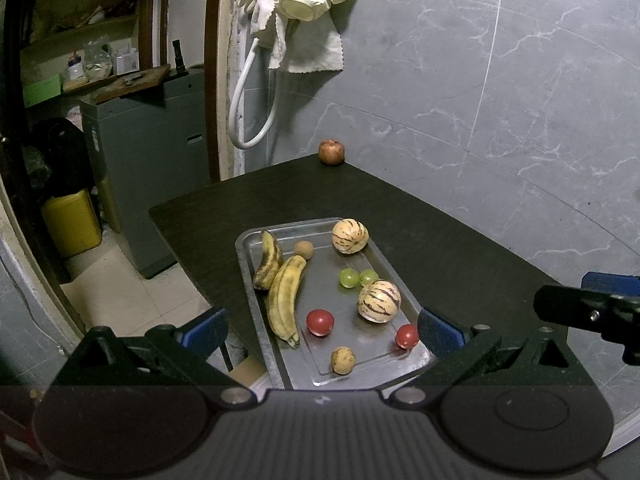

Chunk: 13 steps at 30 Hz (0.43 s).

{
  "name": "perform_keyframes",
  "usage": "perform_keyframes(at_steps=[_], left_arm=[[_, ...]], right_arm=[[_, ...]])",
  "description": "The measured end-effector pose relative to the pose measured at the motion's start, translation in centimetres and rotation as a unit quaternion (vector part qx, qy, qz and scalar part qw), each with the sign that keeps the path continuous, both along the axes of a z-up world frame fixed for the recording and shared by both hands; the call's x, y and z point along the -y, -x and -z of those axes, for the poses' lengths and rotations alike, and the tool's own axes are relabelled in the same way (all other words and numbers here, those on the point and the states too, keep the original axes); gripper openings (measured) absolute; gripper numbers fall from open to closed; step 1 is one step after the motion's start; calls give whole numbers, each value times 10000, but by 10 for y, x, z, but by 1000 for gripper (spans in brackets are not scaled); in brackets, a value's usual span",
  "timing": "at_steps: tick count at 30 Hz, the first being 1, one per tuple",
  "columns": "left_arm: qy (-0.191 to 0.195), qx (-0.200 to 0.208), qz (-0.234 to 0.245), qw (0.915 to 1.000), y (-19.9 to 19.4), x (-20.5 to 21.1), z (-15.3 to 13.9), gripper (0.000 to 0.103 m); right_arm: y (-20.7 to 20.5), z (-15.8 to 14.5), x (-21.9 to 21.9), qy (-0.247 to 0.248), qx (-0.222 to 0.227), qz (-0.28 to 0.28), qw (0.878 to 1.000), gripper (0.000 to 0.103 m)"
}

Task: Organize fruits

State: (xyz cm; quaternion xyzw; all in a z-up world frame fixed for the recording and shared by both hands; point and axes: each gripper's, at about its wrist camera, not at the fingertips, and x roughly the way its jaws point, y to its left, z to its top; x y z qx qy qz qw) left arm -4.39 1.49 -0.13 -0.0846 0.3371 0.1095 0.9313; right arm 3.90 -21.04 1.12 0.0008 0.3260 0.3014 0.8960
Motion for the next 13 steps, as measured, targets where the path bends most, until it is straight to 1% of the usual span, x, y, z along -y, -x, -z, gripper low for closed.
perform_keyframes(at_steps=[5,7,9,13], left_arm=[[102,107,27,9999,3,-1,-2,103],[-10,159,16,9999,3,2,-3,103],[-67,152,17,9999,2,3,-3,103],[60,27,15,10000,-2,-1,0,103]], right_arm=[[0,0,0,1,0,-8,10000,102],[0,0,0,-1,-4,-10,10000,102],[0,0,0,2,1,-10,10000,102],[0,0,0,-6,1,-1,10000,102]])
